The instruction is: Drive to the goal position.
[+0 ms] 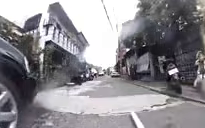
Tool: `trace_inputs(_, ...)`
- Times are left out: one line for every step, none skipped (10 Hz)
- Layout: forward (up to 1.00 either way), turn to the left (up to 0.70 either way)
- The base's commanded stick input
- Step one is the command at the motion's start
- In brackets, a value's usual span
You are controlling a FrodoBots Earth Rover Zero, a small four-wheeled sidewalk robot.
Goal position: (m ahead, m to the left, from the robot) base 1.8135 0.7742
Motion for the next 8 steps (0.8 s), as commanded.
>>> trace_inputs(0.7,-0.08)
trace_inputs(0.7,0.0)
trace_inputs(0.7,0.0)
trace_inputs(0.7,0.0)
trace_inputs(0.7,0.0)
trace_inputs(0.7,0.0)
trace_inputs(0.7,0.0)
trace_inputs(0.7,0.0)
